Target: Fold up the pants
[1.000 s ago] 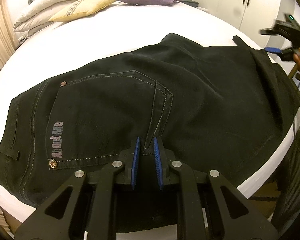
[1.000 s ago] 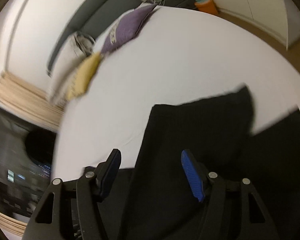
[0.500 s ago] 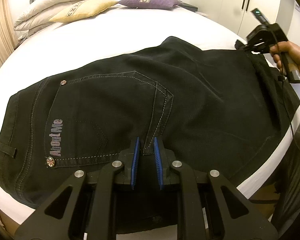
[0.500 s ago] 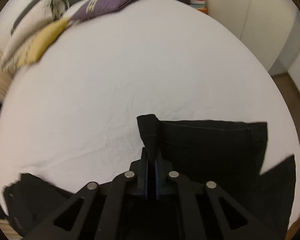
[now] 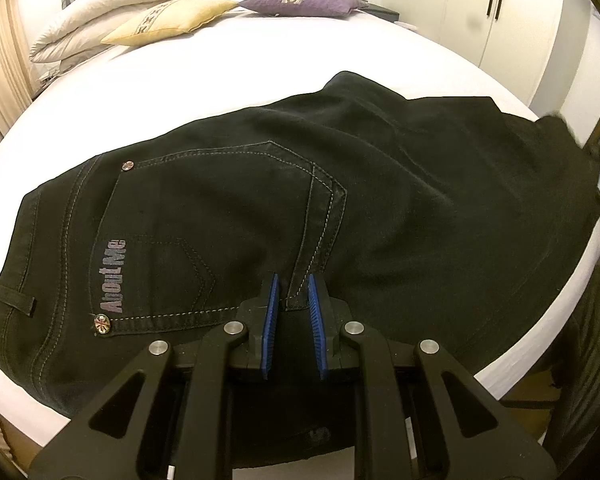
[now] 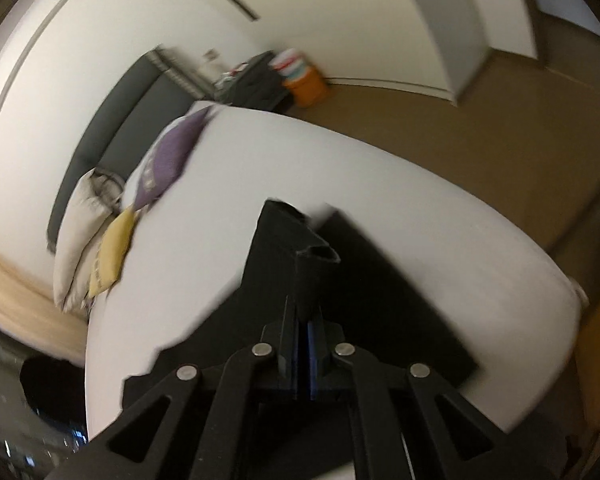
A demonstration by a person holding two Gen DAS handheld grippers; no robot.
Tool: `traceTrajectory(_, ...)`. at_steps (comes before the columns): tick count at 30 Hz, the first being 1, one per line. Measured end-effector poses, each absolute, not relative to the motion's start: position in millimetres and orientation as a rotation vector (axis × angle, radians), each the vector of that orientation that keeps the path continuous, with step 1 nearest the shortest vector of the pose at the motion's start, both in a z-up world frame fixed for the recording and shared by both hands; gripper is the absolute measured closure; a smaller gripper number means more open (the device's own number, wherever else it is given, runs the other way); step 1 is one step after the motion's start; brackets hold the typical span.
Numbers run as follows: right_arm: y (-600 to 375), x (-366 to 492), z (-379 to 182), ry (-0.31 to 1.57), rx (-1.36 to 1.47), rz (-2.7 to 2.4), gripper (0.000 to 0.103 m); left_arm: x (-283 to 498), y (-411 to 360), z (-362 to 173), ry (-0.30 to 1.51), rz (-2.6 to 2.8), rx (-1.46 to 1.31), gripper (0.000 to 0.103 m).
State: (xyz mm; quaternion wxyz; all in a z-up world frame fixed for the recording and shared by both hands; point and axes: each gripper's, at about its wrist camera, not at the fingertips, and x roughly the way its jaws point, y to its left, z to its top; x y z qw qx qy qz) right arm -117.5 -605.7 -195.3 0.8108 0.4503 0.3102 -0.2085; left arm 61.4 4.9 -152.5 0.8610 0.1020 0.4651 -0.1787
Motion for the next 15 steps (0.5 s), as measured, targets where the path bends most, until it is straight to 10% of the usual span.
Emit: traceTrajectory(15, -592, -167, -221, 0.624, 1.026, -0.528, 0.1, 60, -8, -150, 0.976, -0.33, 0.244, 0.087)
